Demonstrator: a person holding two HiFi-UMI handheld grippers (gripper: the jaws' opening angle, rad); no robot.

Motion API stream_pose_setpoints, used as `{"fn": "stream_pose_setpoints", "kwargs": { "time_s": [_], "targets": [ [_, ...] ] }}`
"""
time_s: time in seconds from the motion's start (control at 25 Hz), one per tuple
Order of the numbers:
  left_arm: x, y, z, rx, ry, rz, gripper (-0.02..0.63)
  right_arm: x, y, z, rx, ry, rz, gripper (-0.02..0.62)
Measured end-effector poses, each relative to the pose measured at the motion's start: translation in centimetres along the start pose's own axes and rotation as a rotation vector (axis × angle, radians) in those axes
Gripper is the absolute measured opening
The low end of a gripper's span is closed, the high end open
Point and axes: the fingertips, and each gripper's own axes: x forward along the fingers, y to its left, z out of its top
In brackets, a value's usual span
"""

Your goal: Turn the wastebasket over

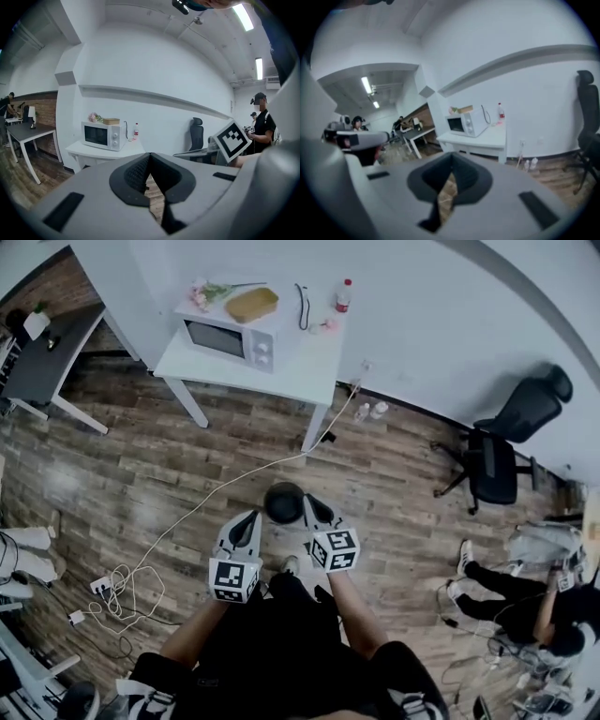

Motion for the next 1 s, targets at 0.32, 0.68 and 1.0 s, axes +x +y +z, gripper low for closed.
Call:
{"fn": "stream_pose_setpoints", "kwargs": {
  "time_s": [0.32, 0.68, 1.0],
  "targets": [
    [-4.6, 1.6, 3.1, 0.017, -0.065, -0.021, 0.035, -4.9, 6.4, 2.7, 0.048, -0.106, -0.071, 0.032],
    [-6.4, 4.2, 0.6, -0.017, -0.043, -0.015, 0.035, -6.6, 11.5, 1.1, 0.041, -0.122, -0.087, 0.032],
    [-6.1, 4.6, 0.9, -0.018, -0.062, -0.036, 0.035, -6.4, 12.0, 1.4, 0.018, -0.131, -0.095, 0.032]
  ]
}}
